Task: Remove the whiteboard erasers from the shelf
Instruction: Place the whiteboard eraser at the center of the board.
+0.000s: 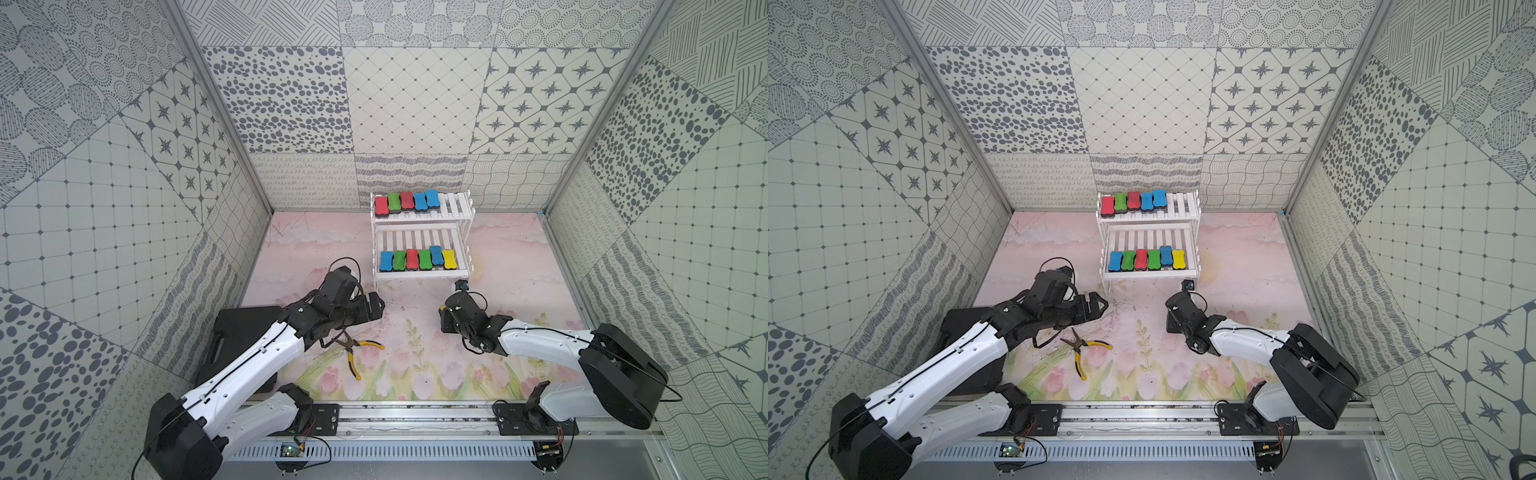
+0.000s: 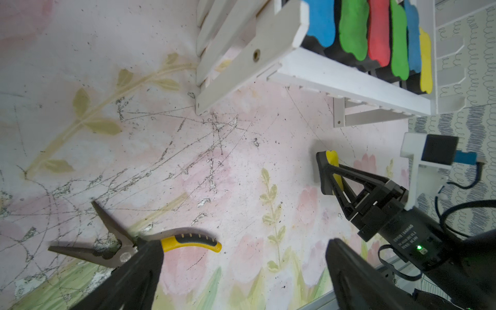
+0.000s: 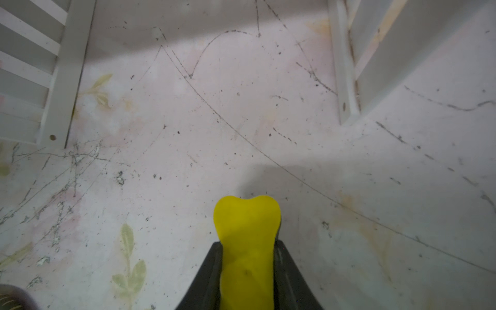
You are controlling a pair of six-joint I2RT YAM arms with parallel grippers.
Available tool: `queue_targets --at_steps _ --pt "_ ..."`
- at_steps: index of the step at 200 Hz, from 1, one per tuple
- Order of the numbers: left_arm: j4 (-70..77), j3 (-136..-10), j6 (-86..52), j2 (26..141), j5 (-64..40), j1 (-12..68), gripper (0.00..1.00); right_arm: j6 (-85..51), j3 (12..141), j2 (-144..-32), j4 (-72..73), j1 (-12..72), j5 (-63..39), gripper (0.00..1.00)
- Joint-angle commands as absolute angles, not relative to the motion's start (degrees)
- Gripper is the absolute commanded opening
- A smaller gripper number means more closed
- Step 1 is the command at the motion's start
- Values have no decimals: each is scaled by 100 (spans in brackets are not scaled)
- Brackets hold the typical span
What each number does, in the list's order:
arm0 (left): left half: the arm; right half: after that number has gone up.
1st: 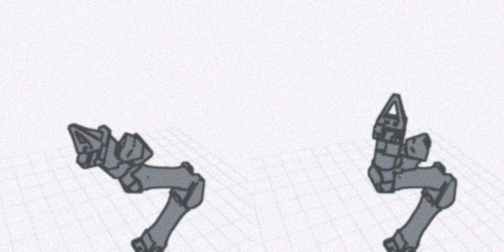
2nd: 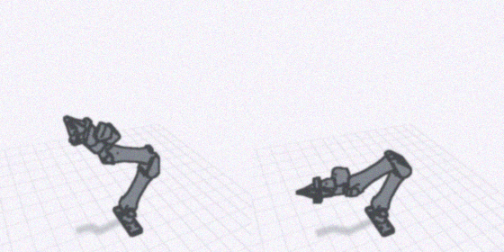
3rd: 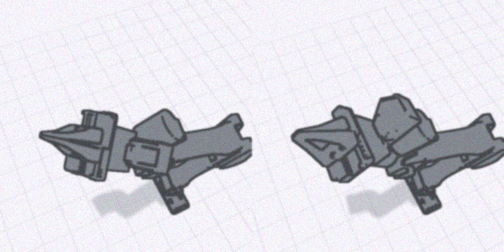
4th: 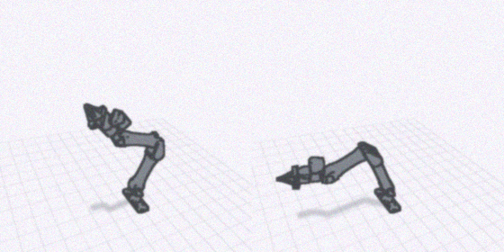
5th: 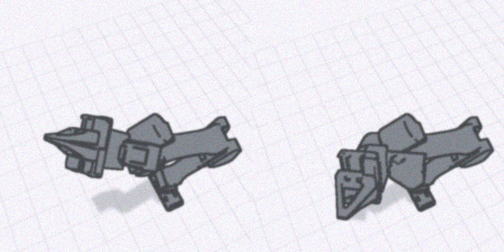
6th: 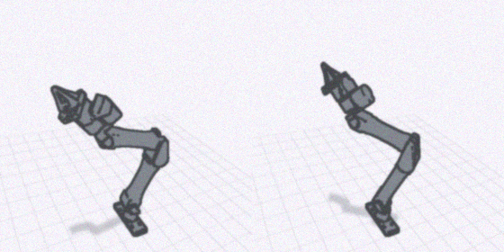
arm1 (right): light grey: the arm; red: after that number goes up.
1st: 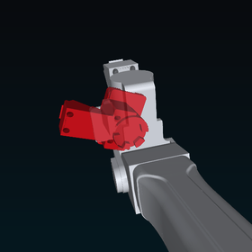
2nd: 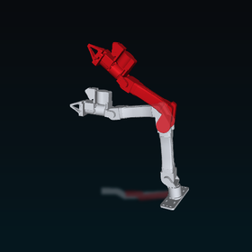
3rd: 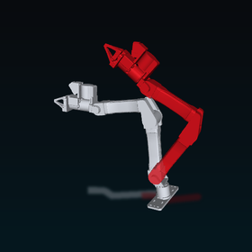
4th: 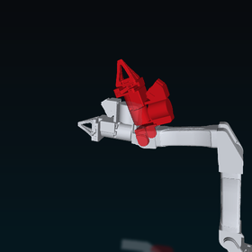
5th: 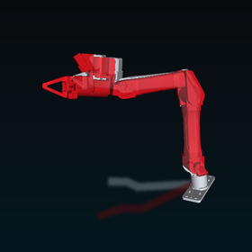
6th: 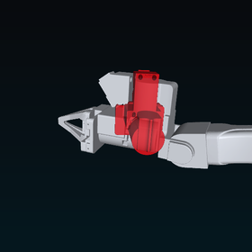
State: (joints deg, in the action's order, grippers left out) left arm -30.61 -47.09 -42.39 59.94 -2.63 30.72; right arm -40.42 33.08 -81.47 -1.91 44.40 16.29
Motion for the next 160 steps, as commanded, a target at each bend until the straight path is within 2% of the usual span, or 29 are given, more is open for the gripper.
queue_targets --at_steps 1,32,61,96,129,144,160 --pt "-2882 -4731 -4273 6018 -349 3094 99 -4191 3248 -8275 273 4416 1792 26" --pt "-2894 -4715 -4293 6036 -342 3093 99 -4220 3200 -8407 255 4409 1854 28" --pt "-2812 -4646 -4307 5942 -341 3092 99 -4261 3165 -8507 255 4411 1833 38" --pt "-2768 -4640 -4327 5976 -394 3097 99 -4329 3155 -8482 161 4407 1881 56" --pt "-2803 -4697 -4315 6052 -455 3092 99 -4333 3304 -8117 -288 4412 1979 64" --pt "-2803 -4715 -4315 6055 -481 3094 99 -4315 3385 -7857 -529 4409 2007 70" --pt "-2828 -4742 -4316 6051 -514 3093 99 -4317 3466 -7499 -816 4407 2062 71"
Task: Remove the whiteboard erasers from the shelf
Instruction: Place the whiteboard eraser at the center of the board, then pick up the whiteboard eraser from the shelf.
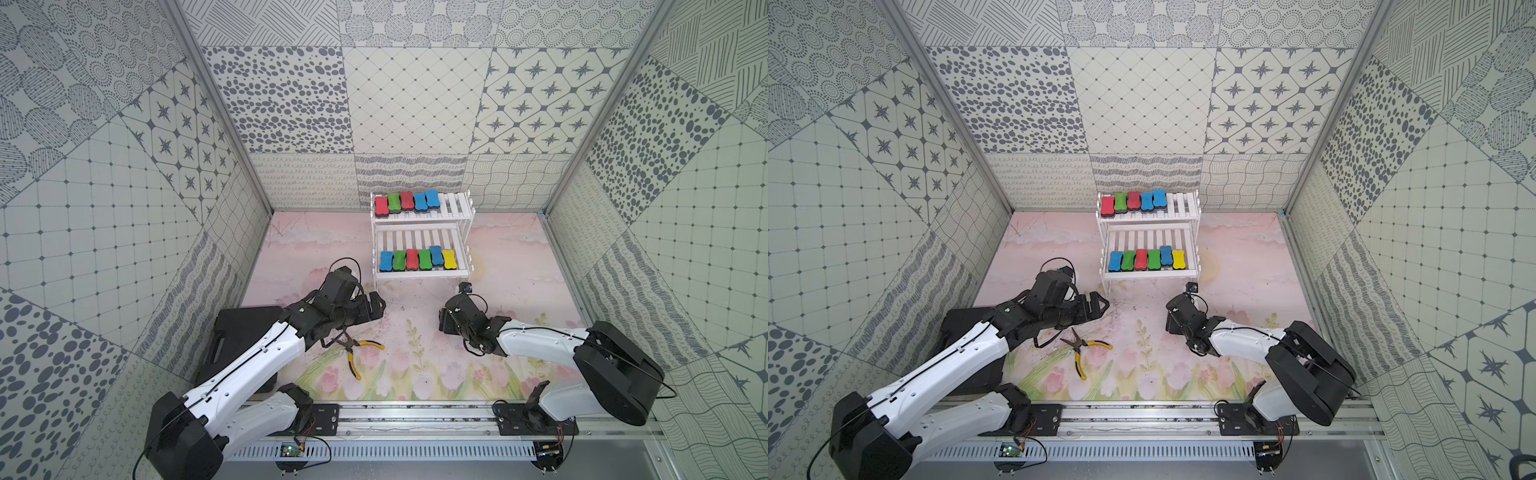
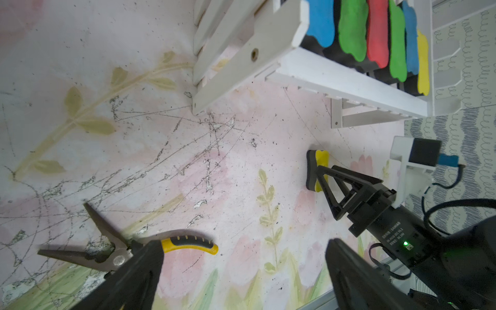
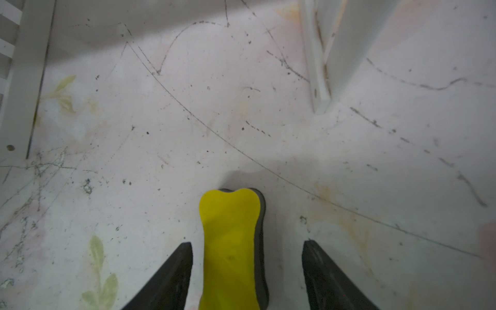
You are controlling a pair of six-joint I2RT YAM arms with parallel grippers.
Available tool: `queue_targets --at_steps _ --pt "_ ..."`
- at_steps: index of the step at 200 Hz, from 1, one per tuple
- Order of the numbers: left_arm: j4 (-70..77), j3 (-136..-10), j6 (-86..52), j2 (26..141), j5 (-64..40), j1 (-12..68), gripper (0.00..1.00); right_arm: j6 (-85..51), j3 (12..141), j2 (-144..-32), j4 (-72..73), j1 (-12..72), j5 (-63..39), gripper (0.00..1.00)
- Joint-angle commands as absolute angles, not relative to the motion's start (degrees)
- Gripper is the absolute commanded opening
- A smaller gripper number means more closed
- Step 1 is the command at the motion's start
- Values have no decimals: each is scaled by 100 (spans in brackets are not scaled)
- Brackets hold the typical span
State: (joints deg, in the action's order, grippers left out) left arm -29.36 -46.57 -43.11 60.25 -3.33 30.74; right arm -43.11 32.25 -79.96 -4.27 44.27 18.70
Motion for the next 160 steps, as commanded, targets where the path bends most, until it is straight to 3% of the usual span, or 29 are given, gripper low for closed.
queue_targets --at_steps 1,83,160 --pt "-2833 -4744 -4320 6045 -516 3094 99 -4316 3473 -7480 -830 4405 2064 71" --pt "-2832 -4885 -4329 5967 -763 3120 99 -3782 4156 -5901 -1959 4407 2233 70" --pt "-3085 -5194 -4129 5787 -697 3129 99 -2794 5789 -5624 -2607 4408 1751 67"
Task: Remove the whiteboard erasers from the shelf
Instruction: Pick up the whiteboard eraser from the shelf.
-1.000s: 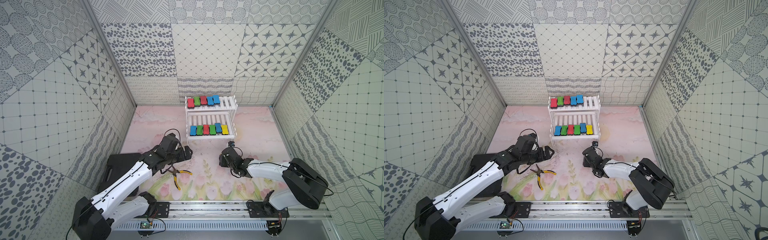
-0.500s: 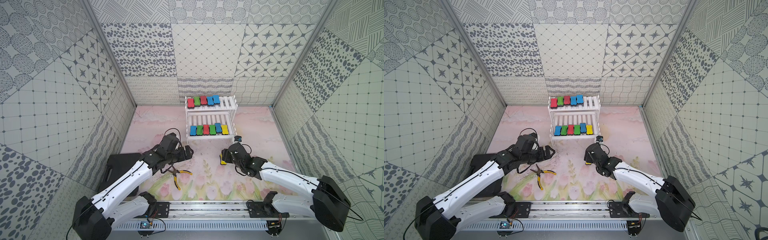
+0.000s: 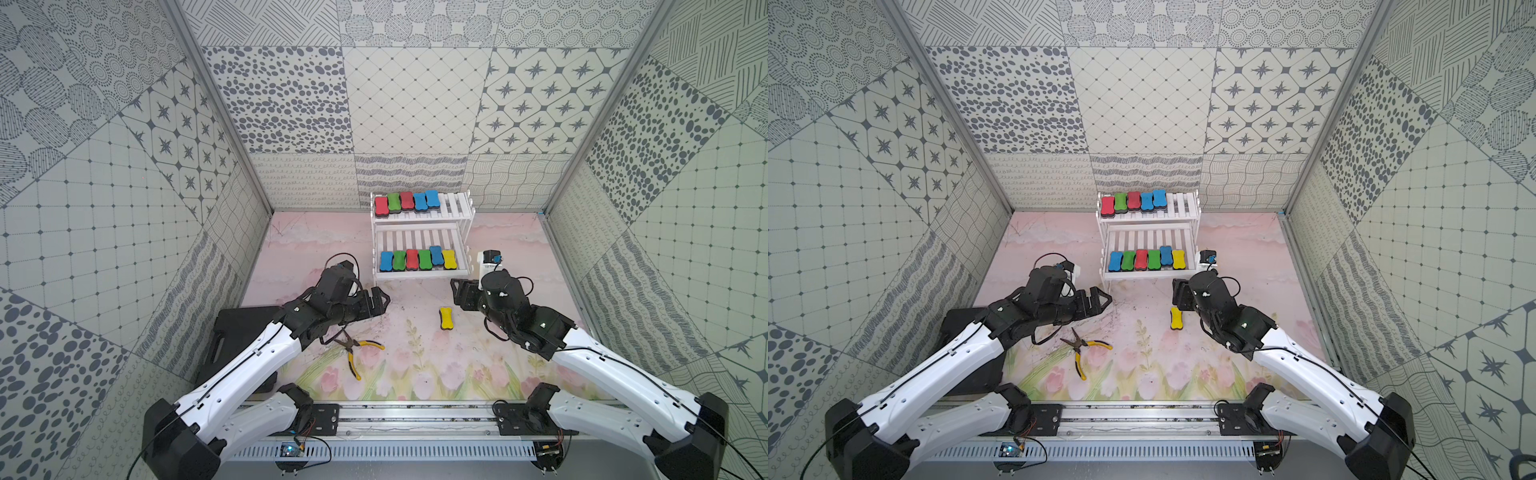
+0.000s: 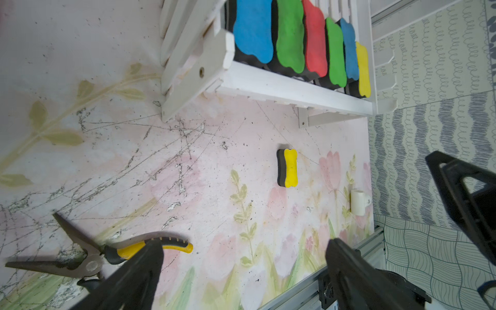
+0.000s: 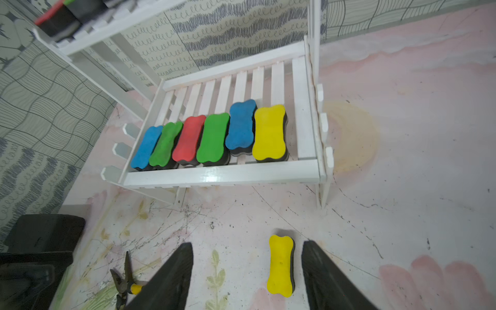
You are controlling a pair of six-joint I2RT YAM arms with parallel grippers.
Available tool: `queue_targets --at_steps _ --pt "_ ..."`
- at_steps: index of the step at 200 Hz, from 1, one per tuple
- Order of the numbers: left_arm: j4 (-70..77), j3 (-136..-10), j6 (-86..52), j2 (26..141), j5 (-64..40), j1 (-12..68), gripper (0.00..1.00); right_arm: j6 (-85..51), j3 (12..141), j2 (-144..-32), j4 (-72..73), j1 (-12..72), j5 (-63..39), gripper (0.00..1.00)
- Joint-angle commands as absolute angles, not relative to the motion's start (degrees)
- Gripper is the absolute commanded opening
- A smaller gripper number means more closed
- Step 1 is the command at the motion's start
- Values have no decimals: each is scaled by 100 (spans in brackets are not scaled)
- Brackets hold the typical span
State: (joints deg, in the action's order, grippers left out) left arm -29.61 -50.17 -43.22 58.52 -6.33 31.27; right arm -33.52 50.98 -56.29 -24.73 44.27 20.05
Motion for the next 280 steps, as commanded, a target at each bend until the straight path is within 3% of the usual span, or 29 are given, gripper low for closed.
queue_targets --at_steps 1,72,164,231,280 --pt "-3085 -5199 -4130 5790 -696 3129 99 -2781 5817 -5638 -2613 4410 1741 67" --pt "-3383 -5603 -4061 5959 -650 3129 99 -1757 8724 -7461 -3064 4263 1602 64" --pt "-3671 -5756 -4002 5757 -451 3131 99 -1709 11899 -10271 -4144 3344 1059 61" --pt "-3744 -5749 -3964 5730 -359 3118 99 -1796 13176 -11349 -4735 3005 812 55" --pt "-3718 -5735 -3957 5747 -351 3116 99 -1920 13282 -11512 -4778 2909 865 50"
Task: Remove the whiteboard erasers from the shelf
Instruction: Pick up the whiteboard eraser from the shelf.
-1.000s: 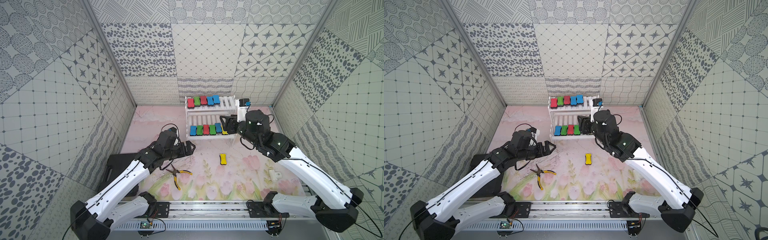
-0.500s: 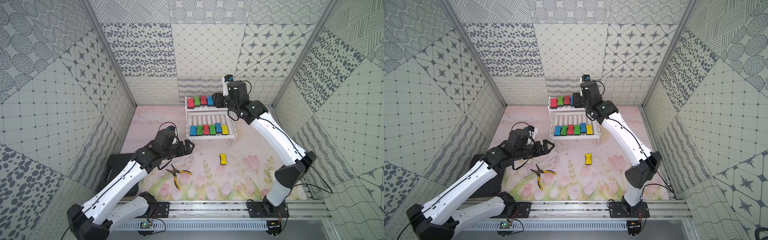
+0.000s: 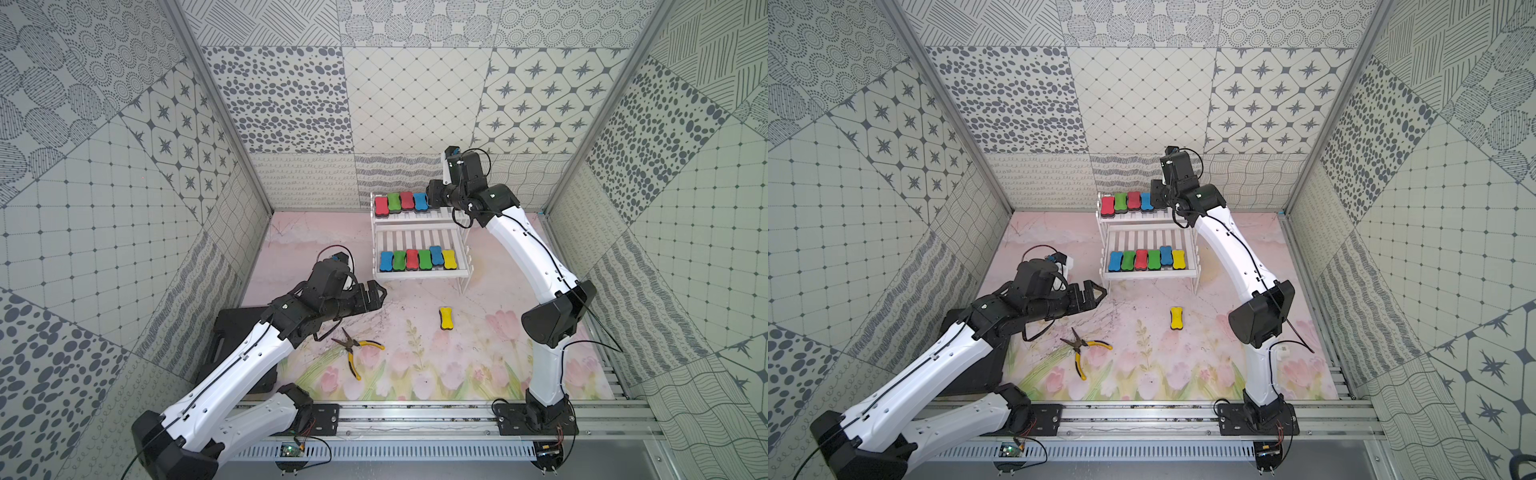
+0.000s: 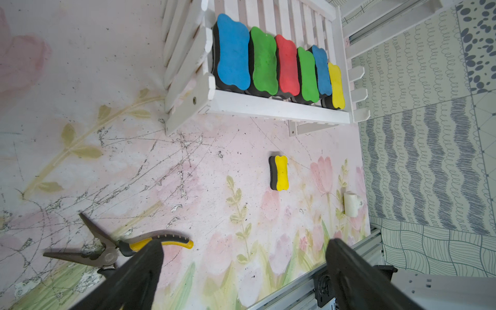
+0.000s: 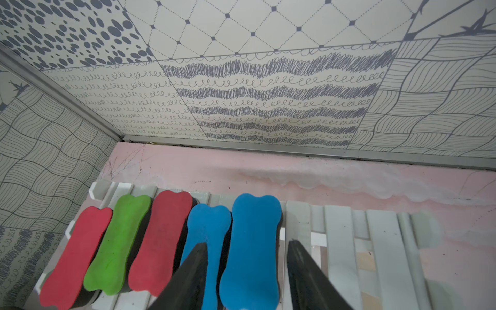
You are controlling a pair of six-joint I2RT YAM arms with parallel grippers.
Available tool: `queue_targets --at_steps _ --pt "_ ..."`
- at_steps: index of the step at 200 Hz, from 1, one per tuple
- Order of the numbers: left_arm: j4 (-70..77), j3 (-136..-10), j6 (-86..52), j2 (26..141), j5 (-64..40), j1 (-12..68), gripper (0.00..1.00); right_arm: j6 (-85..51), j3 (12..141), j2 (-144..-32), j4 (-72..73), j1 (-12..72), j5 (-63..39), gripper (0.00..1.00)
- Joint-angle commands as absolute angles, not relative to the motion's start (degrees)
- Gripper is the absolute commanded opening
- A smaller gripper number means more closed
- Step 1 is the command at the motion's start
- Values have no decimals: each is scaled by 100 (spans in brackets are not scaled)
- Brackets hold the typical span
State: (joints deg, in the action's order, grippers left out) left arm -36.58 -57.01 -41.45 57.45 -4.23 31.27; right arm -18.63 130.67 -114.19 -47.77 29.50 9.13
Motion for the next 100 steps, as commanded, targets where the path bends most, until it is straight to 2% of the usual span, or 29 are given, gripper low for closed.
queue_targets --at_steps 1,100 --pt "-3718 -5737 -3960 5748 -347 3118 99 -1918 13285 -11517 -4780 2909 859 50" --pt "-3736 -5719 -3969 5757 -286 3120 99 -1994 12808 -11550 -4849 2792 989 46"
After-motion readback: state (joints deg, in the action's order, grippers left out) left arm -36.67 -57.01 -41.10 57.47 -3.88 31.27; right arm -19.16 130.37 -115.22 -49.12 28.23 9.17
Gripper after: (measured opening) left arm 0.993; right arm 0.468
